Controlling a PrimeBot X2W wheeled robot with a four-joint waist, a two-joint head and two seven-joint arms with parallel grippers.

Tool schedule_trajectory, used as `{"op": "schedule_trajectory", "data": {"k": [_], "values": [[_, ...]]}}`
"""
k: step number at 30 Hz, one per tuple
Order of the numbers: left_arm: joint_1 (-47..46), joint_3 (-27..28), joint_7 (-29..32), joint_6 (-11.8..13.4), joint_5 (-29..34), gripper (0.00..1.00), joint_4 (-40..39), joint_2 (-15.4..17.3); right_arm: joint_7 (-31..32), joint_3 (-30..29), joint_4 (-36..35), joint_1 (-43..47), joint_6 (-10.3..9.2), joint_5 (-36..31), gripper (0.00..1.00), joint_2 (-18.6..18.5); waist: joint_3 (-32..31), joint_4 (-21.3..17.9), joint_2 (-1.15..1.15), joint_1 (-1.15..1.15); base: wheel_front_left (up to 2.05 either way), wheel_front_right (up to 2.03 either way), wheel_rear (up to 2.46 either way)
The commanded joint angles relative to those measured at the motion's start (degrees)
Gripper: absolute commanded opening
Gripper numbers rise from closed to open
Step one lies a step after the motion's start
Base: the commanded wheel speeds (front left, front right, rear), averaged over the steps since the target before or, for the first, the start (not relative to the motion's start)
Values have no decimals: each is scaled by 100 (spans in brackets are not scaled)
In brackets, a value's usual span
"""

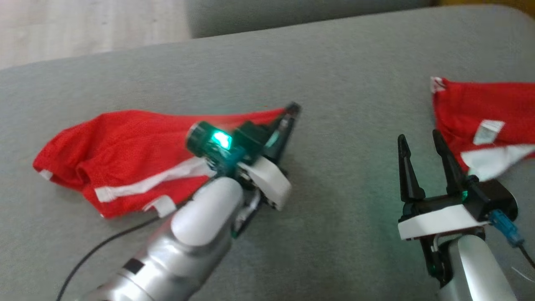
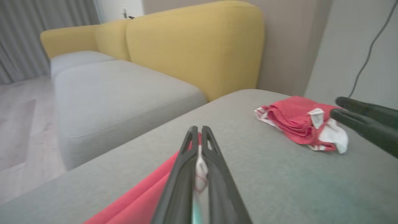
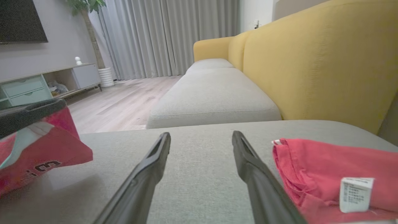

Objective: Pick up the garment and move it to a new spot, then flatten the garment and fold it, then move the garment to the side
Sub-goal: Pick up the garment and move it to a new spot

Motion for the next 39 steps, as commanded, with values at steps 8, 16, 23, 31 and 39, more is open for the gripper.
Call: {"op": "schedule_trajectory", "data": {"k": [8, 16, 23, 31, 39], "values": [[-379, -1430, 179, 468, -710, 0, -1027, 51, -61, 72, -232, -295, -4, 177, 100, -20, 398, -866, 0, 0, 0, 0, 0], [-534, -2213, 158, 674, -1141, 100, -1103, 50, -61, -7, -189, -313, -4, 171, 100, -20, 413, -753, 0, 0, 0, 0, 0], [-702, -2162, -304, 954, -1524, 100, -829, 50, -61, -92, -224, -286, -4, 73, 100, -20, 209, -192, 0, 0, 0, 0, 0], [-394, -971, -712, 1222, -1741, 100, -603, 448, -61, -209, -316, -63, -4, -148, 100, -20, -176, 604, 0, 0, 0, 0, 0], [1180, 618, -718, 1438, -1144, 100, -1675, 1237, -61, -365, -425, 304, -4, -243, 100, -20, -366, 1073, 0, 0, 0, 0, 0]]}}
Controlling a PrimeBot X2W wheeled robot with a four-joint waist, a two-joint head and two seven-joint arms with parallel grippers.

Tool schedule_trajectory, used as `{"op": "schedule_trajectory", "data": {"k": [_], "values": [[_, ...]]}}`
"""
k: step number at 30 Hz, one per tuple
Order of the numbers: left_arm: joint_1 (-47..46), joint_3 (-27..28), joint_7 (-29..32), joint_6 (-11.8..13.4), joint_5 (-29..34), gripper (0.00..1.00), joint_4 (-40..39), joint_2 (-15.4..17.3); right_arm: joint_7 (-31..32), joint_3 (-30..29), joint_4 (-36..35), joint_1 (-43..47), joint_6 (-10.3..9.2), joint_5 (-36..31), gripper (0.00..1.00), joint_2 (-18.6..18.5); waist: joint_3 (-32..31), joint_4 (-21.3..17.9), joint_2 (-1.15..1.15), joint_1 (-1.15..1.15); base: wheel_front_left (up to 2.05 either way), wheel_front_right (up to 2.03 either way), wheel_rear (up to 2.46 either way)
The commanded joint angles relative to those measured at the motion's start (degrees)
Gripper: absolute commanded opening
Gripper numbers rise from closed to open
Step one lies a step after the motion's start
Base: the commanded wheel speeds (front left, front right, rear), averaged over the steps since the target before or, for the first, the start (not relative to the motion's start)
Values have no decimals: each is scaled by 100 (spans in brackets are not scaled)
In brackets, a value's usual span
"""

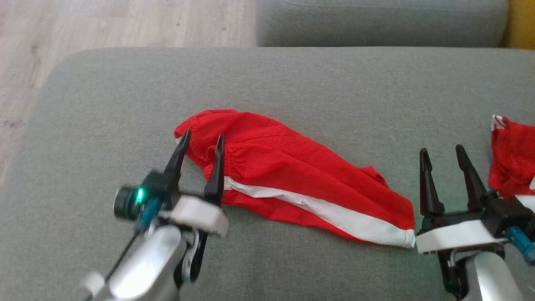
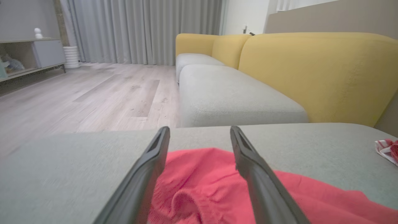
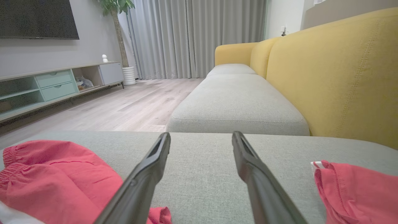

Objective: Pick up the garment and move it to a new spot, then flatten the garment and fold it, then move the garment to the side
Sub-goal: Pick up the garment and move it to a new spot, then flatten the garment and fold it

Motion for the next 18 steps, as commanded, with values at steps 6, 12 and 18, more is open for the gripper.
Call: {"op": "schedule_trajectory", "data": {"k": [6, 12, 18], "values": [[882, 982, -54, -151, 496, 100, -460, -43, -61, 159, -196, 277, -4, 29, 100, -26, -136, 124, 0, 1, 0, 0, 0], [1028, 1232, -54, -568, 639, 100, -93, -174, -61, 204, -188, 259, -4, 83, 100, -26, -70, -59, 0, 1, 0, 0, 0], [735, 1085, 229, -902, 586, 100, 579, -177, -61, 208, -195, 190, -4, 77, 100, -26, 72, -214, 0, 1, 0, 0, 0]]}}
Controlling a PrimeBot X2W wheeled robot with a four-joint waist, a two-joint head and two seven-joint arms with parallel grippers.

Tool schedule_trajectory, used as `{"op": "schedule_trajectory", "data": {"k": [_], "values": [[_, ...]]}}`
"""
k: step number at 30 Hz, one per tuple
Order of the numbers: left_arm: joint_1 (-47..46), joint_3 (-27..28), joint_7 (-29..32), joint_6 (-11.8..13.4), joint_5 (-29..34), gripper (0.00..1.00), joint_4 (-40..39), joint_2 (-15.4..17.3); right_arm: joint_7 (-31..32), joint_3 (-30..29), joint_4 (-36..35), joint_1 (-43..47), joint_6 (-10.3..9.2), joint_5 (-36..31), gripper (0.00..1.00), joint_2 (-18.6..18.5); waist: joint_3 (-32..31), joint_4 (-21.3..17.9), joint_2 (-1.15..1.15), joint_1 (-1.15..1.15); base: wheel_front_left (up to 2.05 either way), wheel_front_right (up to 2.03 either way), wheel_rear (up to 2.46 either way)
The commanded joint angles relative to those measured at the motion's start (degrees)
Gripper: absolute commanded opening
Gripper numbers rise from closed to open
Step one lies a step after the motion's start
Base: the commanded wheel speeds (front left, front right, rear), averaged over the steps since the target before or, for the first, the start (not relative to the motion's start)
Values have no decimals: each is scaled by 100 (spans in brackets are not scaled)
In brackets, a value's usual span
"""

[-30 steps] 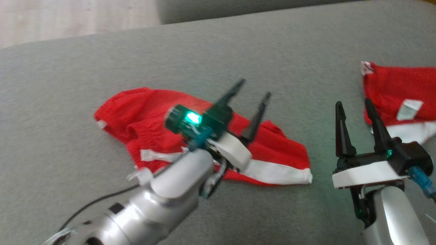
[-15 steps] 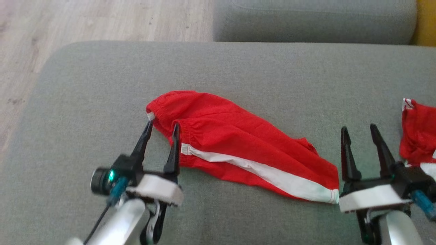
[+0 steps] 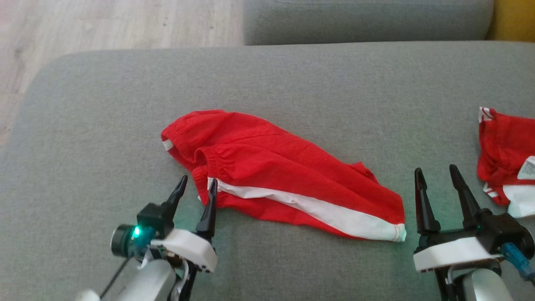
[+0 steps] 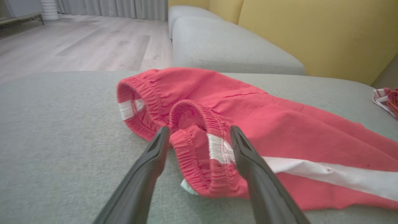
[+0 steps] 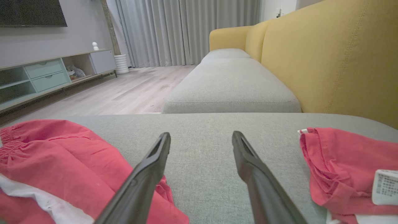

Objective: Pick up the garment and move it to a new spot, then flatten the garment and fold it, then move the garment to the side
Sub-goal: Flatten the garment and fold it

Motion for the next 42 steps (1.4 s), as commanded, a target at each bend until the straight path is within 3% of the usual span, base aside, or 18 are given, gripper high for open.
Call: {"op": "schedule_trajectory", "data": {"k": [1, 17, 19, 21, 33, 42], "values": [[-380, 175, 43, -62, -43, 100, -22, 66, -61, 128, -170, -233, -4, 23, 100, -28, 51, -59, 0, 0, 0, 0, 0], [-736, 18, 185, -341, -115, 100, 613, -5, -61, 98, -106, -317, -4, 27, 100, -28, 273, -224, 0, 0, 0, 0, 0], [-758, -18, 179, -345, -91, 95, 616, -9, -61, 96, -93, -323, -4, 27, 100, -28, 278, -220, 0, 0, 0, 0, 0], [-781, -54, 169, -320, -48, 100, 613, -5, -61, 98, -76, -333, -4, 23, 100, -28, 275, -214, 0, 0, 0, 0, 0], [-776, -18, -6, 217, 172, 100, 409, 88, -61, 123, 11, -299, -4, 33, 100, -28, 141, -174, 0, 0, 0, 0, 0], [-654, -337, 445, -32, 151, 100, 167, 141, -61, 147, 26, -314, -4, 48, 100, -28, 140, -174, 0, 0, 0, 0, 0]]}}
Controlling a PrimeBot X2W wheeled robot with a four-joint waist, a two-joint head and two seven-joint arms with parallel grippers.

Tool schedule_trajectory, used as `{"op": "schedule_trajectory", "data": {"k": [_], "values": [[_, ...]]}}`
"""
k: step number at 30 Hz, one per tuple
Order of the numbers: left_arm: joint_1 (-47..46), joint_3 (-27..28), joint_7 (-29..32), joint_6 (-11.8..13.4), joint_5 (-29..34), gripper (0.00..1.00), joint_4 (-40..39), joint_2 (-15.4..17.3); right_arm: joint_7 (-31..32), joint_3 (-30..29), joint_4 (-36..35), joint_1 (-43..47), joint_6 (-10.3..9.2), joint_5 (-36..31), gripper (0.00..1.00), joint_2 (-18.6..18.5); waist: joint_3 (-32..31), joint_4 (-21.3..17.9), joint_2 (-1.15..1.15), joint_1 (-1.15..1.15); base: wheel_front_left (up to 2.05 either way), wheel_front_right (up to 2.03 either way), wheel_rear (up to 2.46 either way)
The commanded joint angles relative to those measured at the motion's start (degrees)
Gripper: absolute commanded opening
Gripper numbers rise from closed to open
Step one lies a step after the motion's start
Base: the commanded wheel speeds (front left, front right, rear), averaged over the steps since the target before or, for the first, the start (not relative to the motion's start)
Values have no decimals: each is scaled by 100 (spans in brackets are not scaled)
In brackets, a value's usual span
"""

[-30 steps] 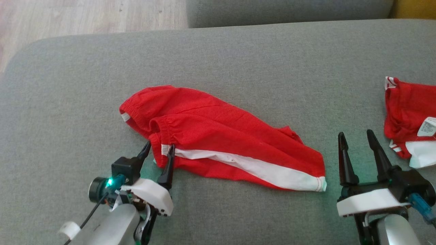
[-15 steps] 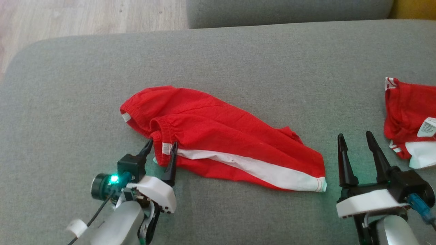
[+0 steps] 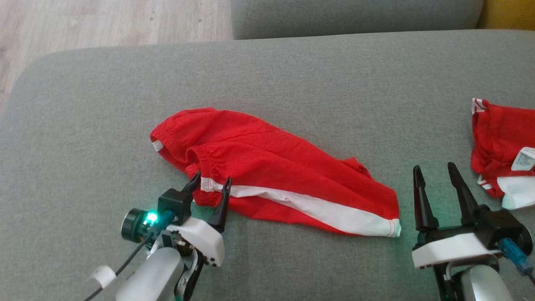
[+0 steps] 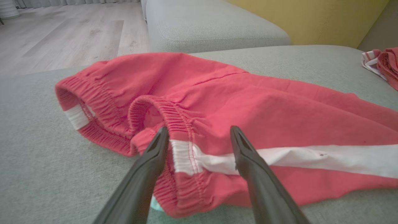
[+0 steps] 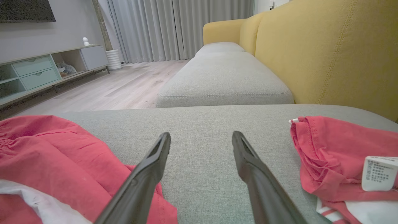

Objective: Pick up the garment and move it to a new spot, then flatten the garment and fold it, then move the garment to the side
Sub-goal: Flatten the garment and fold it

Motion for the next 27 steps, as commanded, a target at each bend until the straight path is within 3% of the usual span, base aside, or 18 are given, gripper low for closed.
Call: {"op": "schedule_trajectory", "data": {"k": [1, 7, 9, 10, 21, 27], "values": [[-142, 169, 50, -4, -24, 100, -180, 140, -61, 145, -147, -188, -4, 41, 100, -28, 17, -10, 0, 0, 0, 0, 0], [-132, 185, 179, 36, -92, 100, -243, 175, -61, 137, -155, -206, -4, 37, 100, -28, 59, -45, 0, 0, 0, 0, 0], [-139, 169, 193, 7, -102, 24, -283, 194, -61, 123, -146, -203, -4, 31, 100, -28, 73, -57, 0, 0, 0, 0, 0], [-141, 164, 175, -16, -106, 0, -312, 206, -61, 116, -129, -198, -4, 22, 100, -28, 68, -62, 0, 0, 0, 0, 0], [75, 234, 20, 60, -158, 0, -687, 443, -61, 165, 427, 151, -4, 121, 100, -28, -313, -53, 0, 0, 0, 0, 0], [284, 239, 64, 137, -220, 0, -947, 541, 214, 700, 712, 468, -4, 438, 100, -132, -418, -38, 0, 0, 0, 0, 0]]}}
